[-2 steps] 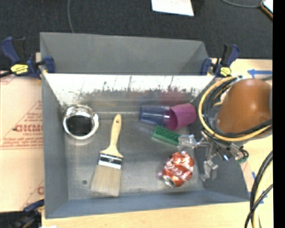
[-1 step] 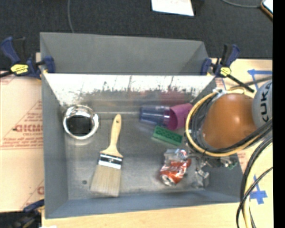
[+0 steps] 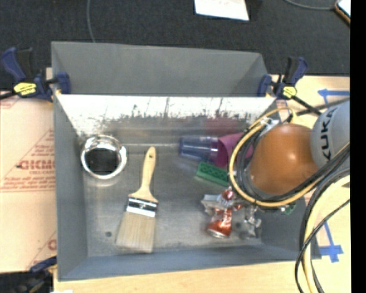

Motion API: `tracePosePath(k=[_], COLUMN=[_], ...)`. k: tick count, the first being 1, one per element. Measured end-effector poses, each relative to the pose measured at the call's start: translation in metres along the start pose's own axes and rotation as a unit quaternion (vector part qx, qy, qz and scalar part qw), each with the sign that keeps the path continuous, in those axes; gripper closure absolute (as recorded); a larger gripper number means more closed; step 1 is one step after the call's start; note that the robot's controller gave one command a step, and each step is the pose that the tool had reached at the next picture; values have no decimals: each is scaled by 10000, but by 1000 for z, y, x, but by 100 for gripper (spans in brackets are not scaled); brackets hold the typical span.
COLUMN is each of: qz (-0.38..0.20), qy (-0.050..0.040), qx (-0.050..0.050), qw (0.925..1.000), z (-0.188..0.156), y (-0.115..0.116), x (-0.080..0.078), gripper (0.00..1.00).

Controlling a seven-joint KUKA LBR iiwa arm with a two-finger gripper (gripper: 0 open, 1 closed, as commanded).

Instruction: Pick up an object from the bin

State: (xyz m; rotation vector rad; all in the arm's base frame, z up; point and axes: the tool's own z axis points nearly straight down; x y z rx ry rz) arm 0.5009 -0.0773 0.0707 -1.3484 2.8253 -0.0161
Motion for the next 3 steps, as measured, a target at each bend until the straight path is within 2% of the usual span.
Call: tracePosePath(k=[1, 2, 3], qz=[393, 391, 409], qy=[9, 8, 22], qx=[-22, -22, -56], qw=[9992, 9992, 9991], z=[0, 0, -31], y=[-34, -34, -32], x=[15, 15, 15], gripper=[100, 100, 100])
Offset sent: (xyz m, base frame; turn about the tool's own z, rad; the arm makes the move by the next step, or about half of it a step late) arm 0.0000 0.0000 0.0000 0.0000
